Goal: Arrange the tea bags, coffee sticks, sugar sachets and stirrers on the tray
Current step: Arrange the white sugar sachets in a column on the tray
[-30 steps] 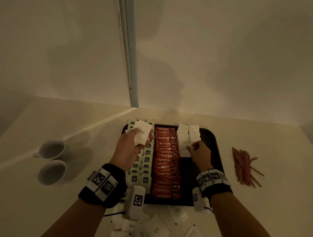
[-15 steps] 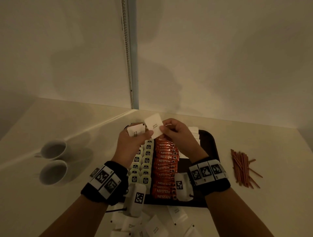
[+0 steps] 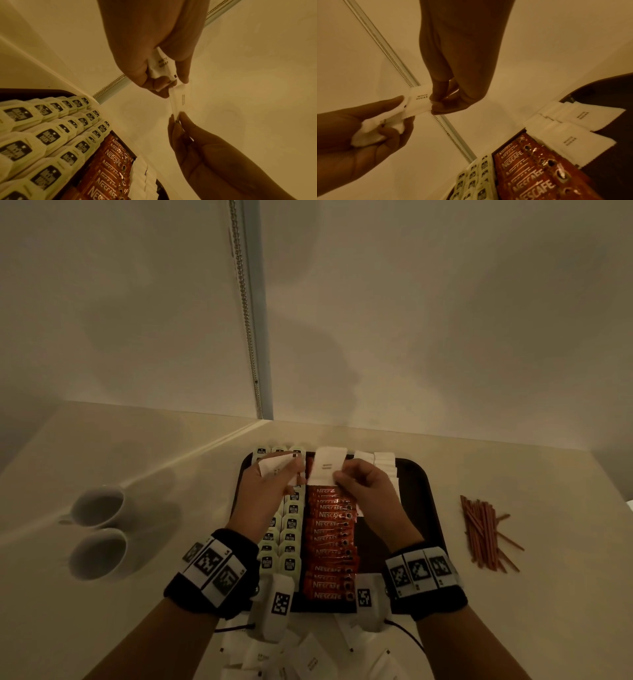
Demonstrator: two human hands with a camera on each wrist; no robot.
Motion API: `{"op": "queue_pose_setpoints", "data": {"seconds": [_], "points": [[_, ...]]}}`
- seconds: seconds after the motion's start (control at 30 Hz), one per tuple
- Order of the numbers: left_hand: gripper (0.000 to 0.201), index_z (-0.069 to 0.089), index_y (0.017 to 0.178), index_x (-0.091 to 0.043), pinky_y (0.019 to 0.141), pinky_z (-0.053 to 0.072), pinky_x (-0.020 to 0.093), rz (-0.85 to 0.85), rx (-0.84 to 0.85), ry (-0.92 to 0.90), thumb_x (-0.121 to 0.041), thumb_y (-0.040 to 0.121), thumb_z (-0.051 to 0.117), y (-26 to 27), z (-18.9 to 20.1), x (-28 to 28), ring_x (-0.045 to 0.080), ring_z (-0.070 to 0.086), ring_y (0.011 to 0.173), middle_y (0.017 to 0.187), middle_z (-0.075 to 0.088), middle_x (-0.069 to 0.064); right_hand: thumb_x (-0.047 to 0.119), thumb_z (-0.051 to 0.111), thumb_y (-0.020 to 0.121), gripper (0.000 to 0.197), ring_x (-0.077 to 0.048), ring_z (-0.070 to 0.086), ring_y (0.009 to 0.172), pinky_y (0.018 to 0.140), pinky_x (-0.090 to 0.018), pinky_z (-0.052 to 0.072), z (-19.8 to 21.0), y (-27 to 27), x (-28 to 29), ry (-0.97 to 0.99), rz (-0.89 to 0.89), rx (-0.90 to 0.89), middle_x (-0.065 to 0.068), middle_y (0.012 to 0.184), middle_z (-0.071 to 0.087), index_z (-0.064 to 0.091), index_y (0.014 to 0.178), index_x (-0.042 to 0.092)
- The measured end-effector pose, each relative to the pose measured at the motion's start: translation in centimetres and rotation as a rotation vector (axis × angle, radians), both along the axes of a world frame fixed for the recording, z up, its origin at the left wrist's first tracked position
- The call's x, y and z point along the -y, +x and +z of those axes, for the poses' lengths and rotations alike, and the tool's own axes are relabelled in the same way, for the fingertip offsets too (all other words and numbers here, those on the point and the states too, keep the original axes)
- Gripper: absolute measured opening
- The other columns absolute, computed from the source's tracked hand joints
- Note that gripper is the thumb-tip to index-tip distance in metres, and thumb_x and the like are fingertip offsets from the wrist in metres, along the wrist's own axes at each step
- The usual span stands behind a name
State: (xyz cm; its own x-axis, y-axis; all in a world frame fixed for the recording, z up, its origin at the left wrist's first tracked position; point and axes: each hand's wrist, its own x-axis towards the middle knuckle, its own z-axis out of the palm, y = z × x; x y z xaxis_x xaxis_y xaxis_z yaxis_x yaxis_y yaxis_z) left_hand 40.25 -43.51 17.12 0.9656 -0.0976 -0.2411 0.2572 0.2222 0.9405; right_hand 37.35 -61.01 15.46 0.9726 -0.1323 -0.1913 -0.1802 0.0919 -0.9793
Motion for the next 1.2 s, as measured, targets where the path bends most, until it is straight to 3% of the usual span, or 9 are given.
{"op": "queue_pose_setpoints", "data": {"seconds": [0.1, 0.2, 0.33, 0.43, 0.7, 0.83, 0.97, 1.07, 1.2], "points": [[0.016, 0.061, 0.105, -0.007, 0.058, 0.054, 0.023, 0.008, -0.144, -0.202, -0.015, 0.096, 0.051, 0.1, 0.1, -0.3, 0.025, 0.069, 0.075, 0.094, 0.068, 0.015, 0.005, 0.056, 0.089, 0.007, -0.011, 0.067, 0.084, 0.069, -0.021, 0.054, -1.3, -0.4, 3.3, -0.053, -0.112, -0.015, 0.002, 0.09, 0.068, 0.06, 0.089, 0.01], [0.023, 0.05, 0.115, -0.002, 0.061, 0.057, 0.024, 0.035, -0.216, -0.354, -0.013, 0.098, 0.04, 0.2, -0.2, -0.8, 0.031, 0.07, 0.079, 0.094, 0.069, 0.021, 0.007, 0.056, 0.09, 0.009, -0.018, 0.064, 0.09, 0.07, -0.023, 0.051, -4.1, -0.7, 7.3, -0.277, -0.263, -0.084, -0.001, 0.095, 0.066, 0.061, 0.098, 0.009], [0.029, 0.045, 0.123, 0.002, 0.062, 0.058, 0.025, 0.034, -0.247, -0.413, -0.01, 0.097, 0.037, 0.2, -0.5, -1.0, 0.035, 0.069, 0.083, 0.089, 0.071, 0.022, 0.01, 0.06, 0.089, 0.013, -0.025, 0.061, 0.097, 0.087, -0.038, 0.051, -8.0, -1.1, 11.4, -0.616, -0.362, -0.255, -0.006, 0.098, 0.065, 0.062, 0.102, 0.007], [0.033, 0.044, 0.127, 0.003, 0.062, 0.059, 0.027, 0.024, -0.272, -0.417, -0.011, 0.097, 0.038, 0.3, -0.6, -0.9, 0.037, 0.069, 0.085, 0.097, 0.068, 0.025, 0.012, 0.06, 0.089, 0.018, -0.026, 0.059, 0.102, 0.091, -0.039, 0.048, -9.8, -1.1, 12.5, -0.719, -0.314, -0.348, -0.012, 0.11, 0.064, 0.061, 0.106, 0.007], [0.041, 0.038, 0.135, 0.003, 0.065, 0.06, 0.03, 0.009, -0.311, -0.449, -0.011, 0.098, 0.034, 0.4, -0.7, -0.5, 0.037, 0.069, 0.083, 0.101, 0.065, 0.029, 0.016, 0.064, 0.086, 0.019, -0.025, 0.058, 0.101, 0.084, -0.03, 0.042, -11.1, -0.3, 12.1, -0.827, -0.304, -0.434, -0.01, 0.107, 0.065, 0.064, 0.103, 0.007], [0.039, 0.039, 0.133, 0.003, 0.067, 0.06, 0.032, -0.012, -0.31, -0.448, -0.01, 0.098, 0.033, 0.5, -0.6, -0.6, 0.041, 0.066, 0.091, 0.107, 0.063, 0.032, 0.014, 0.068, 0.083, 0.021, -0.028, 0.058, 0.097, 0.078, -0.028, 0.04, -11.3, -0.2, 11.9, -0.876, -0.305, -0.43, -0.014, 0.104, 0.065, 0.061, 0.101, 0.004], [0.021, 0.052, 0.114, -0.002, 0.065, 0.06, 0.027, -0.021, -0.279, -0.338, -0.004, 0.098, 0.039, 0.9, -0.3, -0.3, 0.041, 0.065, 0.095, 0.112, 0.061, 0.026, 0.014, 0.068, 0.083, 0.026, -0.026, 0.059, 0.093, 0.073, -0.026, 0.04, -9.9, 0.3, 11.0, -0.865, -0.33, -0.342, -0.013, 0.1, 0.064, 0.057, 0.105, 0.002], [0.014, 0.059, 0.106, -0.005, 0.072, 0.058, 0.022, -0.082, -0.14, -0.122, -0.003, 0.094, 0.052, 0.9, -0.5, -0.1, 0.032, 0.064, 0.104, 0.116, 0.06, 0.017, 0.019, 0.062, 0.089, 0.019, -0.009, 0.056, 0.081, 0.07, -0.02, 0.046, -5.7, 1.6, 7.7, -0.714, -0.256, -0.138, 0.001, 0.094, 0.061, 0.06, 0.105, 0.009], [0.014, 0.067, 0.1, -0.004, 0.058, 0.053, 0.015, -0.093, 0.109, 0.225, -0.003, 0.087, 0.065, 0.7, -0.1, 0.3, 0.007, 0.067, 0.077, 0.092, 0.071, 0.004, 0.031, 0.061, 0.088, 0.011, -0.007, 0.062, 0.082, 0.075, -0.022, 0.051, -0.1, 2.3, 2.2, -0.411, 0.101, 0.085, 0.007, 0.089, 0.066, 0.064, 0.095, 0.023]]}}
